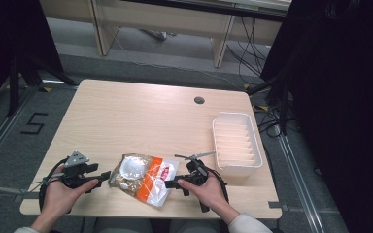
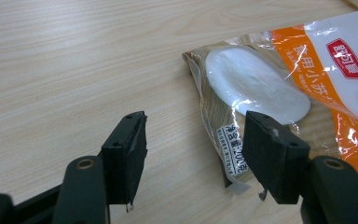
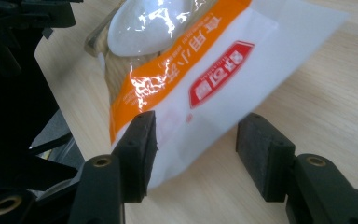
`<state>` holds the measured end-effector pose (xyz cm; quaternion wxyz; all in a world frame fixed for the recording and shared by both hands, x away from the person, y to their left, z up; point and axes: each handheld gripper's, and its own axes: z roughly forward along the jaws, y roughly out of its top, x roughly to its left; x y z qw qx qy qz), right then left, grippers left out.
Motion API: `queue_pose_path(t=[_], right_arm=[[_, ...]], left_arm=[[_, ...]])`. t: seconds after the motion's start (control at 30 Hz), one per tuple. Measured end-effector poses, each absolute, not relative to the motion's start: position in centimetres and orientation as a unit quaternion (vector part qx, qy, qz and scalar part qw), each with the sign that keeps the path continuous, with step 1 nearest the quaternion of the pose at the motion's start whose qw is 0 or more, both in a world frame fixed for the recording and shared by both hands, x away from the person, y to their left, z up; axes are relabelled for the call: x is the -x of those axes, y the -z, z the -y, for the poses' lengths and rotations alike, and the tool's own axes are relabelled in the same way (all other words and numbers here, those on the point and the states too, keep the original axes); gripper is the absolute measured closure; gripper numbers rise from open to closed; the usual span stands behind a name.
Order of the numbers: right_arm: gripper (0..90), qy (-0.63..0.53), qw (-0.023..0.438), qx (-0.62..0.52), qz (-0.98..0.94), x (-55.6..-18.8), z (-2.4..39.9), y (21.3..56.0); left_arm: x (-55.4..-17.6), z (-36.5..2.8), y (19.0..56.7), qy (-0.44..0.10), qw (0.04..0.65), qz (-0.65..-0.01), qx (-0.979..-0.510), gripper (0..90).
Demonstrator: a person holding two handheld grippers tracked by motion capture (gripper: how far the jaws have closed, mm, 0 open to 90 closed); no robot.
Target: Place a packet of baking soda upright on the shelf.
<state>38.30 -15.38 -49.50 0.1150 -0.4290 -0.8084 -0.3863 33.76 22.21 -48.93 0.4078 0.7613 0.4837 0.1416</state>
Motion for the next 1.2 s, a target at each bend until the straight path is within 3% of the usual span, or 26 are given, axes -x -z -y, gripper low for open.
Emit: queue_pose_path(t=[0.5,0.67,0.87,1.0,1.13,1.17,1.2], right_arm=[[48.4,0.391,0.13,0.455,0.789,-40.2,12.8,50.2],[49.0,0.374,0.174,0.465,0.783,-39.8,12.7,50.5],[52.0,0.385,0.148,0.448,0.794,-39.9,11.8,50.9],[56.8,0.383,0.135,0.434,0.804,-40.3,11.0,51.0],[72.6,0.388,0.123,0.424,0.809,-40.6,10.6,50.7],[72.6,0.388,0.123,0.424,0.809,-40.6,10.6,50.7],[79.1,0.393,0.111,0.41,0.816,-40.8,10.5,50.6]], left_arm=[[-33.8,-22.2,48.9,-0.139,0.408,-0.484,-0.761,39.9],[-33.7,-22.1,49.0,-0.141,0.416,-0.489,-0.753,40.1],[-33.7,-22.1,49.0,-0.136,0.412,-0.486,-0.759,40.2],[-33.7,-22.0,49.0,-0.136,0.416,-0.489,-0.755,40.2],[-33.8,-22.4,49.0,-0.138,0.408,-0.478,-0.766,40.4],[-33.8,-22.4,49.0,-0.138,0.408,-0.478,-0.766,40.7],[-33.8,-22.3,49.0,-0.136,0.41,-0.481,-0.763,40.9]])
